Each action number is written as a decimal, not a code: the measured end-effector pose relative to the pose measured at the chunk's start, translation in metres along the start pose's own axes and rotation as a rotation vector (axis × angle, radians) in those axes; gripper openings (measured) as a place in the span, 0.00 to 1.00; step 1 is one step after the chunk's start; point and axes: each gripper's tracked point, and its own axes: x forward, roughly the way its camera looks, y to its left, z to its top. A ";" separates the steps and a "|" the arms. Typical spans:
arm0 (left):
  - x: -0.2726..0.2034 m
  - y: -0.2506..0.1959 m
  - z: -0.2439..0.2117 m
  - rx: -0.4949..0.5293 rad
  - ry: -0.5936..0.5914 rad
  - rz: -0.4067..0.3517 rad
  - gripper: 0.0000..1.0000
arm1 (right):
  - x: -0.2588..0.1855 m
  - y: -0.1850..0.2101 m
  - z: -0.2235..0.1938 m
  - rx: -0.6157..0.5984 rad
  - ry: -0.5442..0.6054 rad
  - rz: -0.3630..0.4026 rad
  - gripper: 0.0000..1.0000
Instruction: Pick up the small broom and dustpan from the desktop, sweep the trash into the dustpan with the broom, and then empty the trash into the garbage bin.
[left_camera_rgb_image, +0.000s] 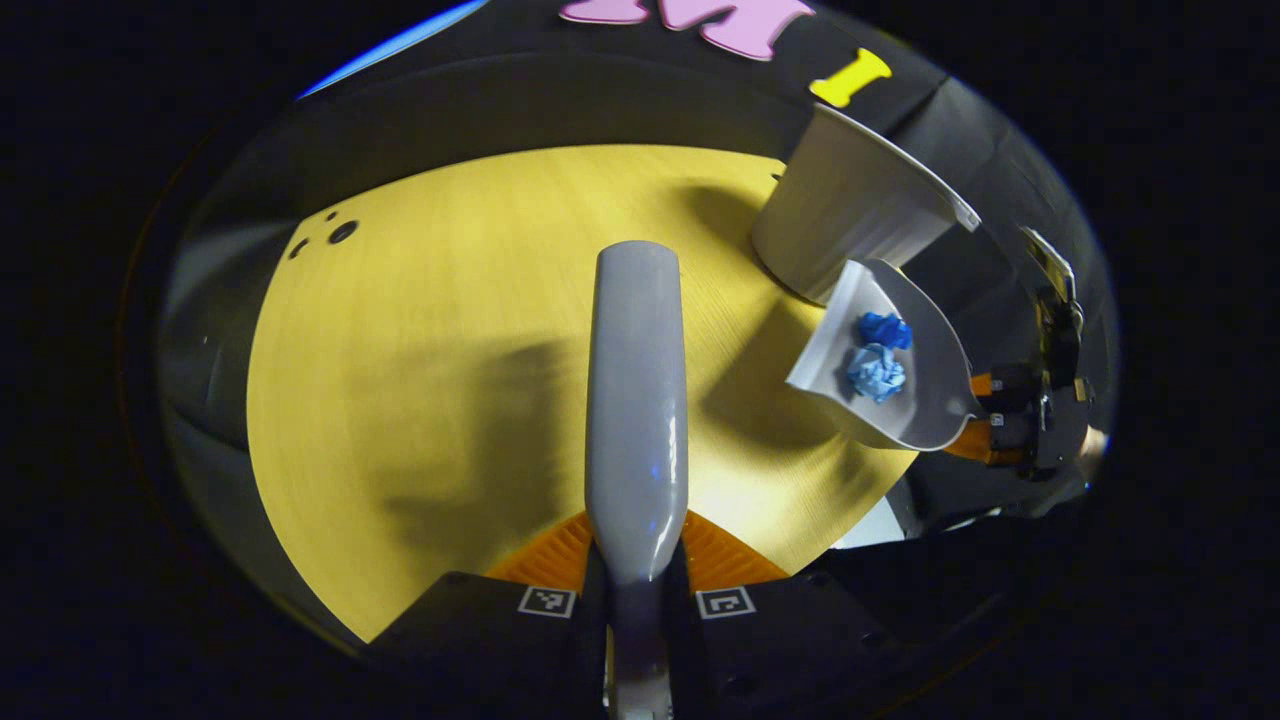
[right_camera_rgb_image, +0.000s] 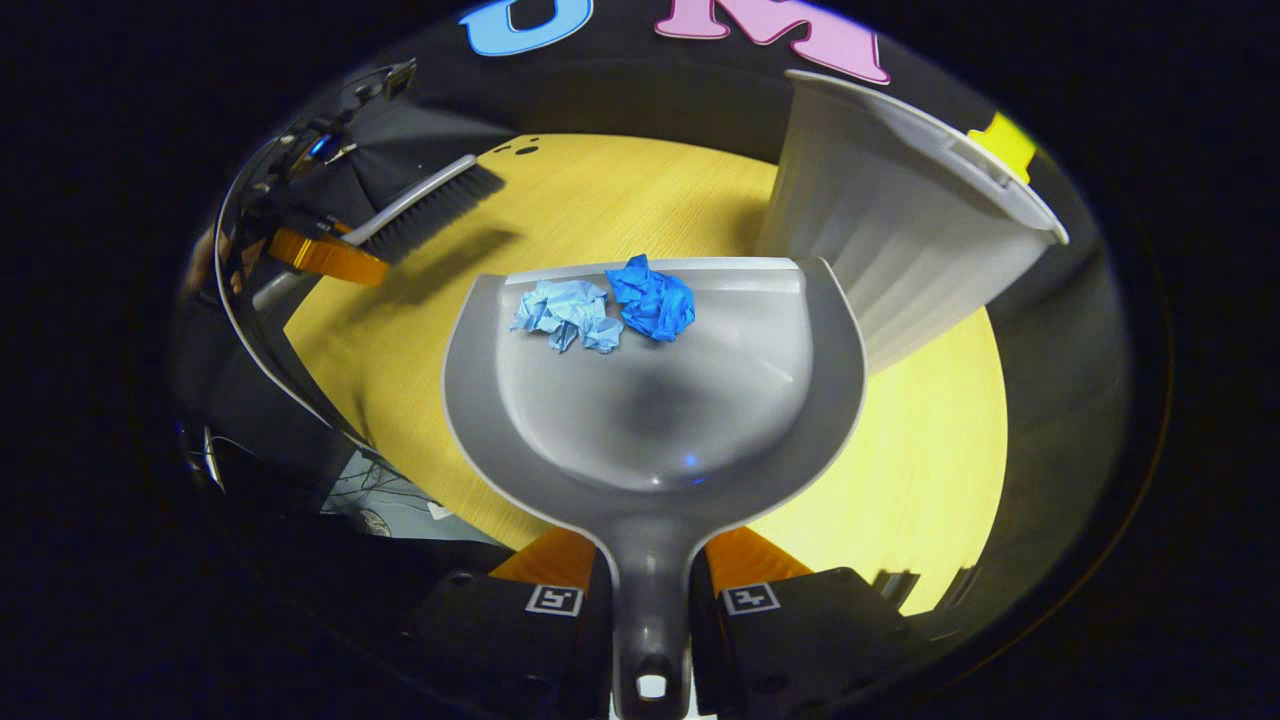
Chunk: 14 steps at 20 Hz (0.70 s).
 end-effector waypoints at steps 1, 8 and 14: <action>0.005 0.002 -0.006 -0.020 -0.016 0.014 0.30 | -0.001 0.003 -0.002 0.021 0.005 -0.008 0.35; 0.031 -0.021 -0.034 -0.025 -0.029 0.051 0.29 | -0.007 0.006 0.000 0.068 0.032 -0.046 0.36; 0.028 -0.027 -0.039 -0.061 -0.042 0.046 0.33 | -0.011 0.005 0.015 0.094 0.045 -0.098 0.35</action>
